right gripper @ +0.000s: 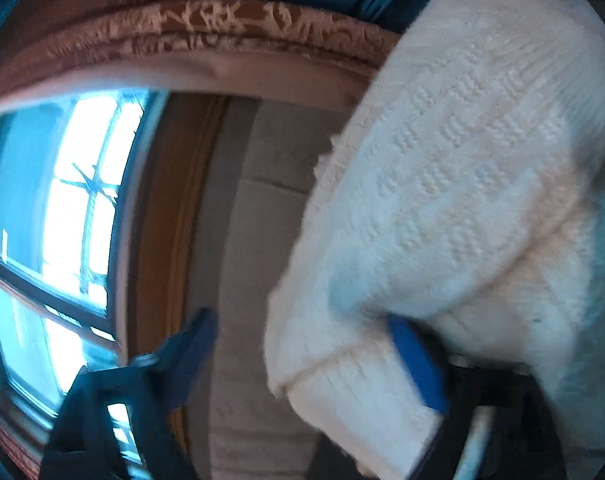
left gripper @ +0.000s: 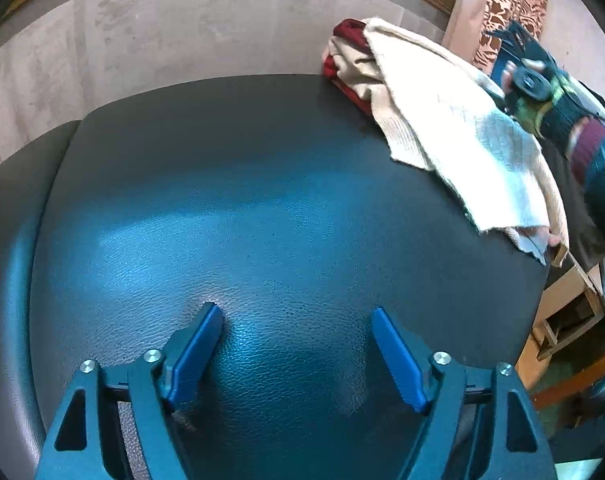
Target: Fold clothes
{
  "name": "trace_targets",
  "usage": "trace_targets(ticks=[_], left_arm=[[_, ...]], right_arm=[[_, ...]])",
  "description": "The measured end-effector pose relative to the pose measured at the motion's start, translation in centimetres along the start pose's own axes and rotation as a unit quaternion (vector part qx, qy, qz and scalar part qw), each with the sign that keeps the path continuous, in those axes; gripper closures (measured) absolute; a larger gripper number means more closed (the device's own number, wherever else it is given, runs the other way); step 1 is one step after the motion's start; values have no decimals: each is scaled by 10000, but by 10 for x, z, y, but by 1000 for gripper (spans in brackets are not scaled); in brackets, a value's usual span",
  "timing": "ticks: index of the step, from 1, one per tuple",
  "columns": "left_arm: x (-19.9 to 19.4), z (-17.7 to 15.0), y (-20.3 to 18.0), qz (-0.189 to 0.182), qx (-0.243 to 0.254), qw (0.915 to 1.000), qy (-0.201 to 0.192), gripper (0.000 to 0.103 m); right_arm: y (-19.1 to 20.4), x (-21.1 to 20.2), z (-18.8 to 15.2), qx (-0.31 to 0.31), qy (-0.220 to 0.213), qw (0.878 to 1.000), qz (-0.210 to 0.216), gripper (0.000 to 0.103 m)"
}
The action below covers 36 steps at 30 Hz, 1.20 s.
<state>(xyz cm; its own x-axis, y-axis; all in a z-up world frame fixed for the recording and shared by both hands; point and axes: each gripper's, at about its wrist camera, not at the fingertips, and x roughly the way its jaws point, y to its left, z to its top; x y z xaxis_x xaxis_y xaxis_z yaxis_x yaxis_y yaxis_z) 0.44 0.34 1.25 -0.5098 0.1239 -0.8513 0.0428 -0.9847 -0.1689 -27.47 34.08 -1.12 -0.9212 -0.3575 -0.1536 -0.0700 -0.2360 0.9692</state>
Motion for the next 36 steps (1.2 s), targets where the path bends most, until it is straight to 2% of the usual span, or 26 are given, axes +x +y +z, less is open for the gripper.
trace_targets(ticks=[3,6,10,12,13,14,17,18,20,22,24,26,28,30,33,35,36], left_arm=[[-5,0,-3,-57,-1,9998,-215,23],[-6,-2,-3,-104,-5,9994,-316,23],[-5,-5,-3,-108,86,9995,-296,23],[-5,-5,-3,-116,124,9995,-271,23],[-4,-5,-3,-117,131,9995,-269,23],[-4,-5,-3,-119,139,9995,-266,23],[-2,-8,-5,-74,185,9994,-271,23],[-2,-8,-5,-21,221,9994,-281,23],[-3,-7,-7,65,331,9991,-274,23],[-2,-7,-9,133,416,9987,-257,21],[-3,-7,-10,127,415,9987,-254,21],[-3,-8,-8,59,353,9990,-272,21],[-3,-7,-6,-84,283,9992,-287,21],[-4,-8,-4,-153,247,9992,-283,21],[-8,-9,-2,-148,243,9992,-264,21],[-12,-3,3,-237,72,9996,-154,22],[-13,5,5,-406,-105,9990,-126,27]], right_arm=[[26,19,-10,-636,150,9947,-799,0],[42,42,-11,-1210,571,9798,-1488,0],[59,48,-1,-1339,439,9796,-1435,1],[68,51,4,-1397,358,9797,-1393,20],[72,52,6,-1425,318,9797,-1372,48],[75,58,8,-1634,414,9745,-1483,70],[73,77,1,-2072,800,9580,-1812,84],[72,81,-7,-2185,903,9535,-1870,84],[76,84,-21,-2640,1133,9396,-1863,86],[89,78,-43,-2994,1417,9328,-1418,91],[106,70,-70,-3419,1678,9191,-1006,92],[114,53,-112,-3765,2151,8996,-517,98],[120,36,-155,-4079,2627,8744,-20,98],[108,13,-197,-4105,3115,8568,206,98],[72,-12,-222,-4013,3488,8469,39,97],[47,-15,-212,-3893,3570,8489,-213,94],[37,-24,-208,-3818,3603,8506,-318,93]])
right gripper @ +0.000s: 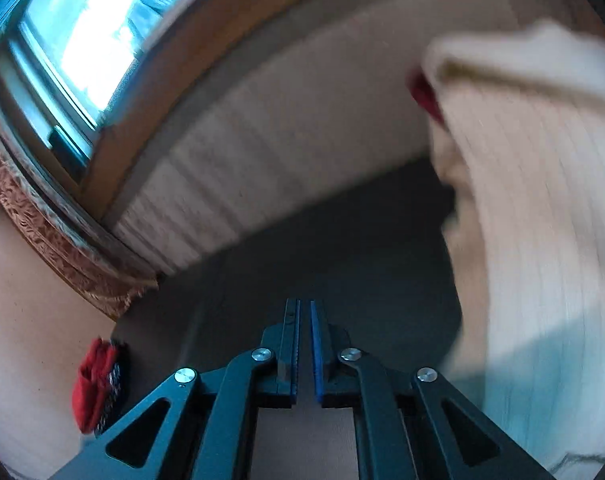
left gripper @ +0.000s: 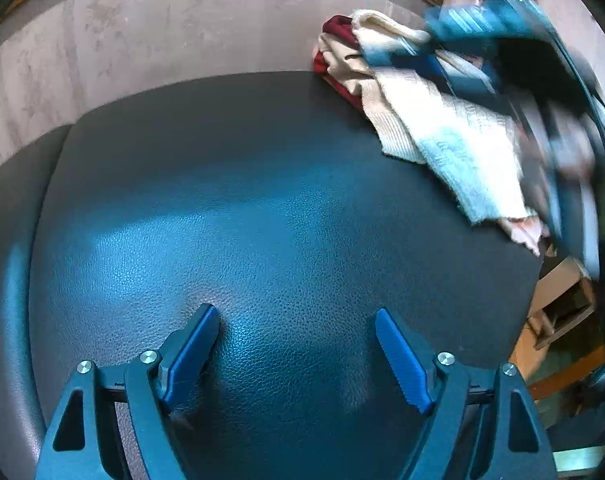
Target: Fold clothes
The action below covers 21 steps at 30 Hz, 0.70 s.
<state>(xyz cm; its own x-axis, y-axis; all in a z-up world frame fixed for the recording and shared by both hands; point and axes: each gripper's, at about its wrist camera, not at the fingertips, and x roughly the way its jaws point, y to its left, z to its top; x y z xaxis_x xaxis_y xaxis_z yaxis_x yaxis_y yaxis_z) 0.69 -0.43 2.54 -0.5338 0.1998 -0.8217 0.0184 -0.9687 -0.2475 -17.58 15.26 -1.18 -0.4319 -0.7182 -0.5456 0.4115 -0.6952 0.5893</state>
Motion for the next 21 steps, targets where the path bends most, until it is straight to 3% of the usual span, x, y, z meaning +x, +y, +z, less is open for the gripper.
trace_targets(ticks=[1,3,5,10,14,15,21], left_arm=[[-2,9,2,-178,-185,9997,19,32],[-5,37,-3,-512,-368,9980,-30,33],[-8,76,-20,-820,-322,9959,-187,33],[-17,172,-62,-1586,-205,9854,-576,31],[8,245,-95,-2259,-575,9720,-298,33],[16,261,-102,-2404,-706,9679,-198,33],[84,312,-131,-2054,-1178,9715,-117,33]], right_arm=[[-12,-12,-13,75,-12,9998,-157,87],[-27,-35,-29,227,-93,9990,-380,71],[-46,-65,-37,481,-265,9964,-640,39],[-84,-129,-48,966,-703,9873,-1044,27],[-86,-140,-44,963,-884,9865,-992,2],[-89,-141,-44,987,-870,9868,-939,1],[-87,-106,-45,780,-612,9912,-880,0]])
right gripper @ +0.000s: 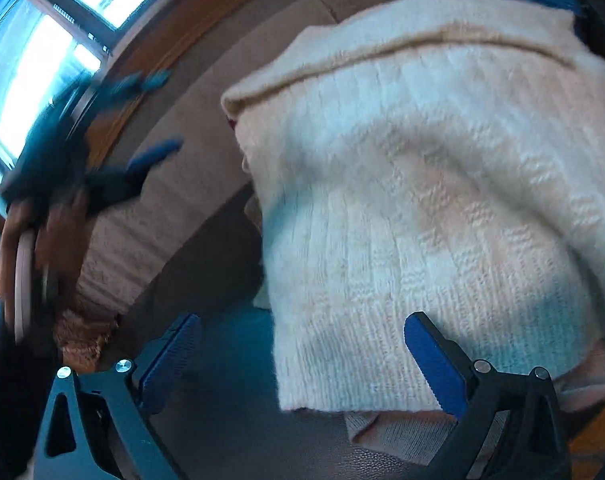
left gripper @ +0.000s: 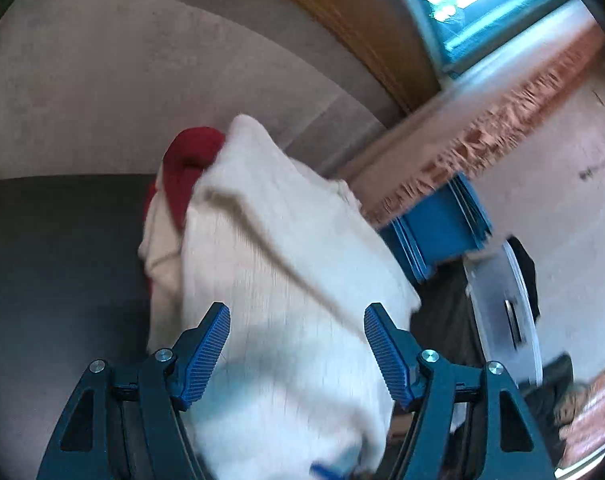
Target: Fold clothes
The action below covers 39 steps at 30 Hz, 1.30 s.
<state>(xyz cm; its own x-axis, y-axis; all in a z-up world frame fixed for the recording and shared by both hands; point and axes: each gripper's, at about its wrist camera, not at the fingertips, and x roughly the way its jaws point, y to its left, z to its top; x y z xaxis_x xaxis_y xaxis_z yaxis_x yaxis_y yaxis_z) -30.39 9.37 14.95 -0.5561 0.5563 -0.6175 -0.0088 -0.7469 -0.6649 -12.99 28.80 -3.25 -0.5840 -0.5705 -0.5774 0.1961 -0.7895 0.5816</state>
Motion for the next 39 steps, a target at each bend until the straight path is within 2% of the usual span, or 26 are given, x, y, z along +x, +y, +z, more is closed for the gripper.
trace_targets(ticks=[3,5,8,9,10,11,12,15,19,21,25,27,29,32,36,39], left_arm=[[31,20,4,93,-388,9992,66,33],[50,32,9,-9,-724,9973,108,33],[70,38,7,-41,-917,9958,48,45],[77,39,4,30,-864,9962,47,62],[84,41,0,110,-801,9967,43,92],[90,42,-3,191,-739,9971,40,100],[90,42,-5,205,-658,9976,-40,97],[87,40,-11,226,-408,9984,-306,99],[27,25,-26,-99,199,9945,-1023,99],[-7,15,-35,-419,345,9893,-1352,99],[-73,-12,-35,-828,436,9777,-1878,99],[-94,-27,-24,-920,343,9758,-1952,99],[-107,-39,-6,-1013,26,9763,-1912,99],[-126,-64,34,-1104,-550,9756,-1819,99],[-153,-100,83,-1062,-1018,9743,-1708,99],[-177,-126,115,-1026,-1281,9721,-1677,99]], right_arm=[[6,2,-6,-371,30,9992,-109,0],[9,4,-9,-546,79,9984,-155,0],[9,9,-11,-625,76,9978,-188,0],[7,10,-12,-601,41,9980,-176,0],[5,10,-13,-577,5,9982,-165,0],[3,9,-14,-559,-34,9983,-149,0],[2,7,-16,-583,-74,9982,-151,0],[1,1,-22,-636,-168,9977,-175,0],[4,-1,-23,-569,-217,9979,-229,0],[5,-2,-24,-536,-242,9979,-256,0],[7,-4,-25,-469,-291,9980,-309,0],[8,-6,-24,-367,-291,9985,-298,0],[7,-10,-23,-160,-224,9994,-214,0],[7,-16,-25,150,-155,9997,-129,0],[16,-18,-30,415,-31,9991,-89,0],[43,-17,-39,43,83,9999,-46,0]])
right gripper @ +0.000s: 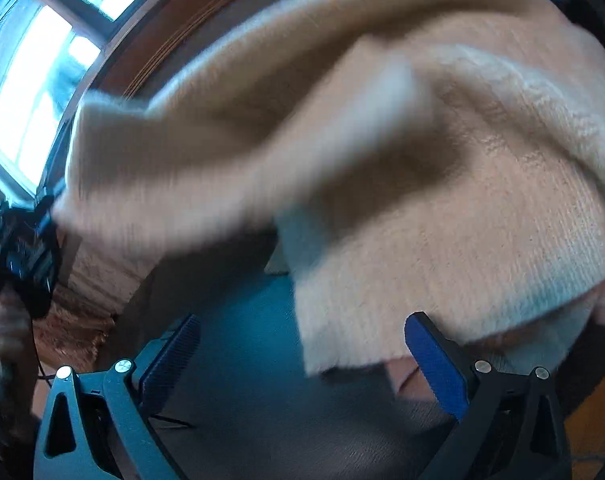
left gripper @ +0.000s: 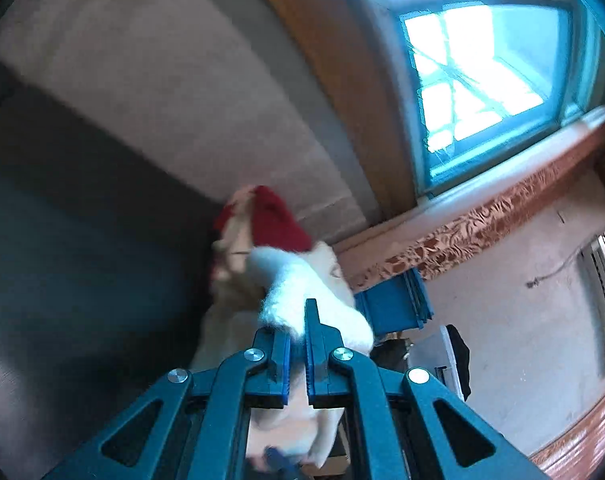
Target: Fold clothes
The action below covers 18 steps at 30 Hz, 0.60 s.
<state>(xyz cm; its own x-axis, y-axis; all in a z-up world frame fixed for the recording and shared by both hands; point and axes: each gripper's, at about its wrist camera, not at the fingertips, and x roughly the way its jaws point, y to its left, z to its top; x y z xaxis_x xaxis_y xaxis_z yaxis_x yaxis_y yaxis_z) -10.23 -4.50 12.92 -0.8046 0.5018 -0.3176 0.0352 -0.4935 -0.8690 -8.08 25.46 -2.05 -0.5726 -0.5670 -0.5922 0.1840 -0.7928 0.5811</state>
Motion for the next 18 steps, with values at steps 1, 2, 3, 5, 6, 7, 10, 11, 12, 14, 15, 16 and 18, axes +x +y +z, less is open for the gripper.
trace_targets(ticks=[1,2,3,5,6,7,10,11,12,14,15,16,18], left_arm=[[-12,-2,8,38,-28,10000,-26,99],[-24,-3,16,79,-48,9999,-55,99],[-37,-3,25,102,-144,9998,-130,99],[-60,-4,44,211,-304,9989,-280,99],[-71,-4,53,267,-383,9983,-355,99],[-83,-5,62,324,-462,9975,-429,99],[-120,-6,90,432,-680,9948,-625,99],[-133,-7,97,490,-713,9938,-698,99],[-146,-8,103,563,-729,9925,-799,99],[-174,-10,116,721,-795,9889,-1030,99],[-188,-10,124,806,-851,9863,-1160,99],[-202,-10,131,891,-907,9835,-1289,99],[-230,-10,146,1059,-1018,9770,-1546,99]], right_arm=[[9,0,-3,-134,38,9999,14,0],[18,1,-7,-267,75,9996,28,0],[28,1,-10,-401,113,9991,41,0],[46,2,-17,-668,187,9976,69,0],[55,2,-21,-802,225,9965,83,0],[65,5,-26,-899,288,9954,143,0],[92,15,-46,-1030,531,9925,385,0],[98,18,-51,-1046,623,9915,450,0],[103,21,-57,-1062,714,9904,514,0],[114,27,-69,-1135,917,9872,641,0],[117,29,-73,-1203,1030,9849,699,0],[120,31,-76,-1270,1144,9824,755,0],[125,36,-83,-1405,1369,9767,868,0]])
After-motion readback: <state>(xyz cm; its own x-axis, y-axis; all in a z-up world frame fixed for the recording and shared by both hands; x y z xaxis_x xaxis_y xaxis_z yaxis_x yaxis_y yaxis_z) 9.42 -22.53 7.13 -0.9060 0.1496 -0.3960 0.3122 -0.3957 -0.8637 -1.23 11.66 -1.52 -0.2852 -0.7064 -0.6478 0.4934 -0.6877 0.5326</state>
